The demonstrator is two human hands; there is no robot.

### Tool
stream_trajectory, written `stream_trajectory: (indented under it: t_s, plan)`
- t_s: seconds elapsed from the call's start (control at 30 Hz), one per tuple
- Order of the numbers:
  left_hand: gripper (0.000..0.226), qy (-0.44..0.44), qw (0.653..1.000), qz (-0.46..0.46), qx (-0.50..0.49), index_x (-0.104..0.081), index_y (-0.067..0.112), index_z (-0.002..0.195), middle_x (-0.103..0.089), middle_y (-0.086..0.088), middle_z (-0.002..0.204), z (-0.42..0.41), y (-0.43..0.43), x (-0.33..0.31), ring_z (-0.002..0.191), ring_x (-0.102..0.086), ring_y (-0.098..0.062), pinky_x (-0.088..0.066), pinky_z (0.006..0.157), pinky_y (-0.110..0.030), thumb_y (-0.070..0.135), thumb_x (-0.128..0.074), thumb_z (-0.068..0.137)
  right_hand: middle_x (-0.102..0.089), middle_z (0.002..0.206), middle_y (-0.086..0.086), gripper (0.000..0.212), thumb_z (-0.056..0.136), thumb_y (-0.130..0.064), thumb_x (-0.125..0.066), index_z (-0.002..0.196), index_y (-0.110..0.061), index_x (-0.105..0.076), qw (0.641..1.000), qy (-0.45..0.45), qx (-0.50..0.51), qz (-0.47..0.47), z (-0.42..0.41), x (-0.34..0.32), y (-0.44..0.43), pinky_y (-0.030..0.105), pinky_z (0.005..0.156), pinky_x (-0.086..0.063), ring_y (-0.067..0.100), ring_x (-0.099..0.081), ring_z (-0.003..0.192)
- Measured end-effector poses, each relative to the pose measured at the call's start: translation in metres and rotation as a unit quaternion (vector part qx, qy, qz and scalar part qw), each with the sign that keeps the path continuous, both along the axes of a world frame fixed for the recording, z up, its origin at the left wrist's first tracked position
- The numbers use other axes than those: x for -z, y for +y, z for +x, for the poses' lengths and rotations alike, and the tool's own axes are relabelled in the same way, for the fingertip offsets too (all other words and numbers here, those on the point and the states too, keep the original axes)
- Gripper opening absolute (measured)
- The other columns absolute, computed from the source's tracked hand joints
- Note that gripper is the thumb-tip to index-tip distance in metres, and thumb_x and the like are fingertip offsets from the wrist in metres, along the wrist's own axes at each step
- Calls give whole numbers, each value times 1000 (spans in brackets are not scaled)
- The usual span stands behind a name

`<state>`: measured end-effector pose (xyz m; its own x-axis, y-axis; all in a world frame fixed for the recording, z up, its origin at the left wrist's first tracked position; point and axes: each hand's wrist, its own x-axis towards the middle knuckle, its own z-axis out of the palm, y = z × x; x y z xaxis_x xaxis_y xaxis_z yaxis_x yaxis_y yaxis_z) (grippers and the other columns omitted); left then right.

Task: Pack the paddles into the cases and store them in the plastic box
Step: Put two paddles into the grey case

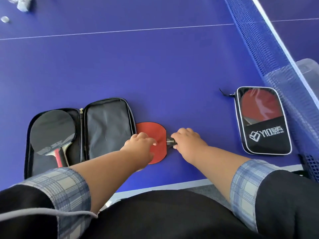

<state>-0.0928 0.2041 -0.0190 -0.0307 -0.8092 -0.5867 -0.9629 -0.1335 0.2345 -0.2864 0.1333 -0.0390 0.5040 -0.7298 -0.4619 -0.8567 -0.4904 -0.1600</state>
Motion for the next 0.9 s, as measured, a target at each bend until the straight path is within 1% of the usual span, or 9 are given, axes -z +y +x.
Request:
stream_trajectory:
  t_s: [0.17, 0.3, 0.4, 0.43, 0.5, 0.6, 0.73, 0.8, 0.9]
  plan:
    - [70, -24, 991, -3, -134, -29, 31, 149, -30, 0, 148, -2, 2, -7, 136, -28, -27, -40, 103, -42, 42, -60, 88, -60, 112, 1, 19, 100, -31, -56, 114, -18, -56, 999, -21, 27, 32, -17, -8, -7, 38, 83, -39, 27, -56, 105]
    - [82, -24, 980, 9, -195, -18, 24, 154, -30, -4, 150, -11, -5, -12, 139, -28, -31, -38, 107, -44, 52, -59, 88, -60, 115, -3, 24, 101, -32, -55, 122, -20, -53, 995, -18, 82, 47, -52, -23, -21, 38, 85, -36, 25, -55, 106]
    - [77, 58, 954, 18, -294, -31, 18, 145, -55, -4, 123, -20, -15, -13, 109, -59, -28, -51, 78, -37, 54, -63, 85, -58, 113, -4, 25, 99, -32, -56, 122, -22, -54, 989, -47, 129, 58, -76, -34, -29, 38, 84, -39, 22, -54, 103]
    - [71, 119, 930, 20, -348, -38, 17, 139, -60, -2, 112, -23, -19, -13, 94, -65, -24, -52, 70, -33, 52, -66, 84, -58, 115, -4, 28, 99, -32, -57, 124, -21, -54, 985, -63, 143, 69, -80, -37, -29, 37, 84, -41, 20, -54, 101]
    - [55, 258, 842, 10, -473, -49, 16, 125, -63, -2, 107, -27, -25, -10, 84, -69, -22, -59, 74, -37, 46, -70, 84, -58, 117, -3, 33, 98, -32, -57, 129, -21, -53, 978, -94, 164, 85, -81, -43, -27, 33, 80, -44, 16, -53, 97]
    - [42, 416, 688, -23, -594, -57, 14, 122, -67, -3, 114, -23, -31, -3, 92, -70, -22, -61, 80, -40, 30, -73, 87, -59, 117, -3, 34, 98, -34, -59, 129, -21, -53, 968, -130, 196, 93, -68, -49, -19, 28, 71, -40, 14, -55, 94]
    - [34, 511, 551, -16, -660, -54, 17, 116, -65, -3, 112, -9, -22, -5, 96, -69, -24, -61, 66, -40, 26, -73, 89, -61, 102, -7, 30, 97, -33, -62, 124, -22, -56, 952, -174, 229, 106, -29, -53, -1, 30, 67, -47, 15, -59, 84]
    - [36, 519, 513, -41, -683, -53, 19, 115, -65, -3, 113, 4, -11, -6, 96, -69, -25, -61, 65, -42, 26, -75, 87, -60, 95, -6, 28, 97, -34, -61, 121, -22, -56, 948, -183, 231, 118, 0, -54, 10, 29, 60, -44, 13, -56, 74]
    - [55, 446, 538, -132, -703, -50, 20, 129, -65, -3, 117, 39, 11, -13, 100, -68, -27, -60, 78, -51, 34, -76, 82, -62, 88, -6, 33, 93, -47, -62, 116, -23, -56, 932, -200, 240, 185, 44, -59, 27, 27, 55, -43, 14, -58, 69]
